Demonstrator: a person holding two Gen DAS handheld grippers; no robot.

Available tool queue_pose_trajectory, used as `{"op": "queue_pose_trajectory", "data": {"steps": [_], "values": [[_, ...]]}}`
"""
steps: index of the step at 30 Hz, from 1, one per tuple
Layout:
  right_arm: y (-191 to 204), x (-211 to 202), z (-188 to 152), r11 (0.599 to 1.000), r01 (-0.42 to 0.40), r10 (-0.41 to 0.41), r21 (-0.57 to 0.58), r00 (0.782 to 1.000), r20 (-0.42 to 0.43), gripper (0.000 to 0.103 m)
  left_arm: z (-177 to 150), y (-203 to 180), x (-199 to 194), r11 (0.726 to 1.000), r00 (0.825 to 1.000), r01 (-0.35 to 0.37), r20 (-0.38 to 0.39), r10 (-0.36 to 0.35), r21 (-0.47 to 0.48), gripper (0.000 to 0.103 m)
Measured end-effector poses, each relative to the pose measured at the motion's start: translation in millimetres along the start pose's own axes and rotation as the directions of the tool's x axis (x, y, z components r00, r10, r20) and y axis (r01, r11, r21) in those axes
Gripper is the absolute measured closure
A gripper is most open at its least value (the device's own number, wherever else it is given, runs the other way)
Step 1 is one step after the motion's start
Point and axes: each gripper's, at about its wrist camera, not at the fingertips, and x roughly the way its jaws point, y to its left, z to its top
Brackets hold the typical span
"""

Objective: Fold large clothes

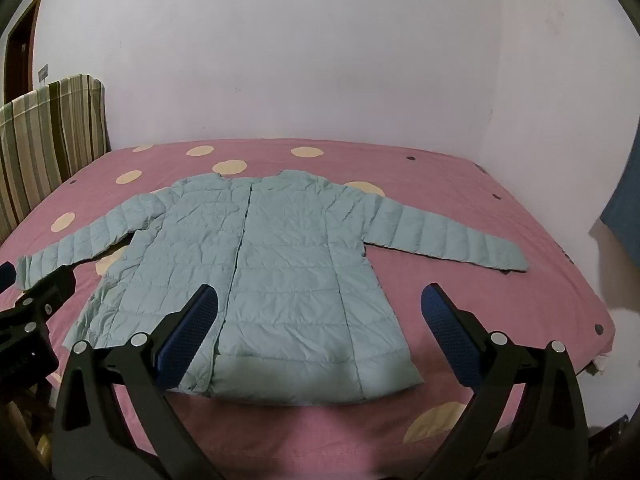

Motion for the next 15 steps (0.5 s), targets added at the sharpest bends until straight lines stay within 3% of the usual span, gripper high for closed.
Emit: {"op": "queue_pose_trajectory", "data": {"steps": [15], "values": [[-0.1, -0.9, 0.7, 1.0, 0.002, -0.002, -0.002, 1.0, -0.005, 0.002, -1.6, -0.5, 0.9, 1.0, 1.0, 0.009, -0.006, -0.009, -0.004, 0.005]]}}
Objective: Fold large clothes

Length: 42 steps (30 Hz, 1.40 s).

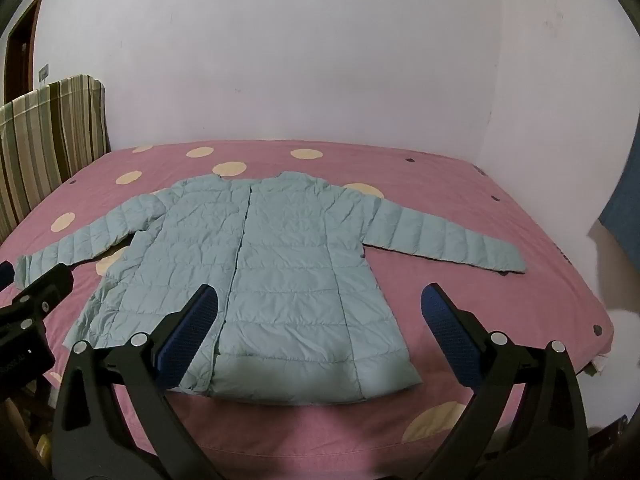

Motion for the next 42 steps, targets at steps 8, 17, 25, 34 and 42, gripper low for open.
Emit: {"op": "queue_pose_trajectory", "data": {"steps": [8, 17, 25, 34, 42], "values": [[0.0, -1.0, 0.3, 1.0, 0.001, -0.001, -0.002, 1.0, 0.002, 0.002, 0.5, 4.3, -1.2, 1.0, 1.0, -0.002, 0.005, 0.002, -0.005, 0.005], [0.1, -1.3, 0.5, 1.0, 0.002, -0.002, -0.002, 1.0, 0.003, 0.002, 0.2, 5.2, -1.4, 1.0, 1.0, -0.002, 0.005, 0.002, -0.005, 0.005], [0.2, -1.3, 0.3, 1.0, 0.001, -0.001, -0.002, 1.0, 0.002, 0.002, 0.6, 5.4, -1.4, 1.0, 1.0, 0.0, 0.002, 0.0, -0.006, 0.005], [0.2, -1.6, 1.0, 1.0, 0.002, -0.002, -0.003, 1.0, 0.003, 0.002, 0.4, 3.8, -2.8, 1.0, 1.0, 0.0, 0.002, 0.0, -0.006, 0.005], [0.7, -1.2, 1.4, 1.0, 0.003, -0.003, -0.004, 1.0, 0.002, 0.002, 0.3, 3.9, -2.8, 1.0, 1.0, -0.002, 0.0, 0.002, -0.006, 0.005]]}}
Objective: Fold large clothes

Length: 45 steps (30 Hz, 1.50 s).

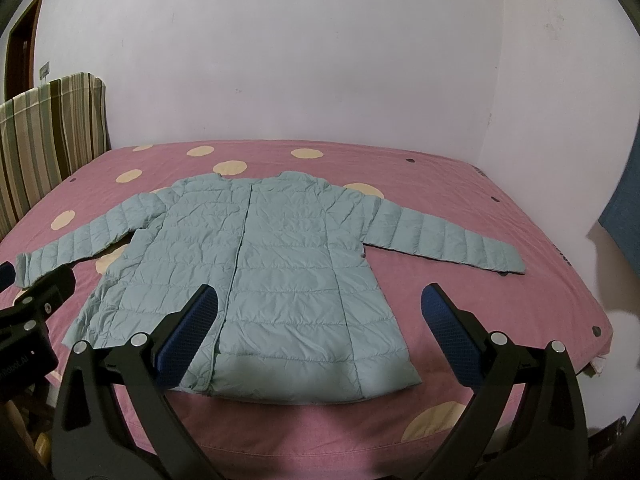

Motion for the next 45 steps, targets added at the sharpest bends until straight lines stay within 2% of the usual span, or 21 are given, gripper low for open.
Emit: {"op": "queue_pose_trajectory", "data": {"steps": [36, 45], "values": [[1.9, 0.0, 0.4, 1.0, 0.0, 0.0, -0.002, 1.0, 0.0, 0.002, 0.6, 0.2, 0.6, 1.0, 1.0, 0.001, -0.003, -0.001, 0.0, 0.005], [1.6, 0.4, 2.4, 1.0, 0.0, 0.0, -0.001, 1.0, -0.004, 0.002, -9.1, -2.7, 7.3, 1.0, 1.0, 0.004, -0.015, -0.004, 0.001, 0.005]]}}
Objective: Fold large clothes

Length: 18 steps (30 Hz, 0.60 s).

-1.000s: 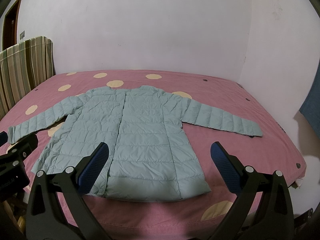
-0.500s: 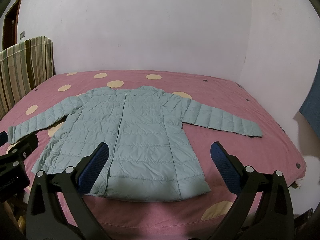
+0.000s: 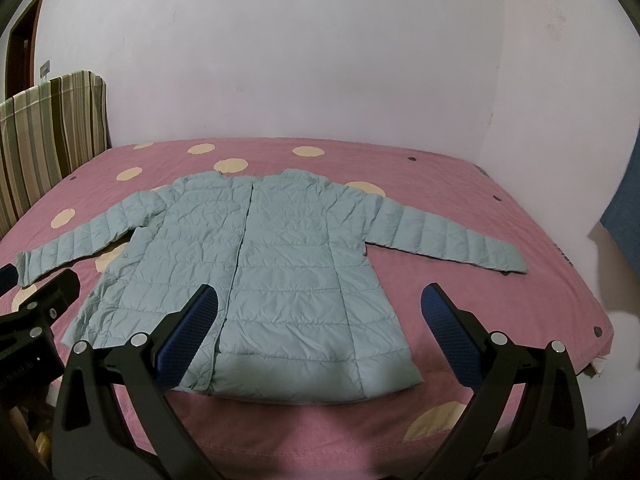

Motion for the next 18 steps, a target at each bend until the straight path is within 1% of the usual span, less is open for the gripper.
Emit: {"op": "queue_pose_trajectory", "data": {"steps": [4, 8, 13, 16, 18], "values": [[-0.1, 8.2, 1.0, 1.0, -0.004, 0.004, 0.001, 1.0, -0.016, 0.002, 2.4, 1.7, 10.5, 1.0, 1.0, 0.005, -0.02, -0.005, -0.01, 0.005], [1.2, 26.9, -3.0, 1.0, -0.018, 0.018, 0.007, 0.999, -0.039, 0.002, 7.3, 7.7, 27.6, 1.0, 0.999, -0.001, -0.039, 0.0, -0.031, 0.005], [-6.6, 56.2, -0.8, 1.0, -0.016, 0.018, 0.022, 0.998, -0.066, 0.002, 13.8, 20.7, 63.3, 0.998, 0.997, -0.048, -0.067, 0.045, -0.042, 0.005], [-15.7, 81.6, 1.6, 1.0, 0.014, -0.012, 0.026, 0.996, -0.085, 0.002, 21.1, 38.9, 92.6, 0.993, 0.991, -0.105, -0.089, 0.099, -0.059, 0.005], [-27.0, 101.6, 3.9, 0.998, 0.046, -0.042, 0.035, 0.993, -0.108, 0.002, 27.5, 58.4, 116.3, 0.986, 0.984, -0.145, -0.115, 0.135, -0.084, 0.005]]}}
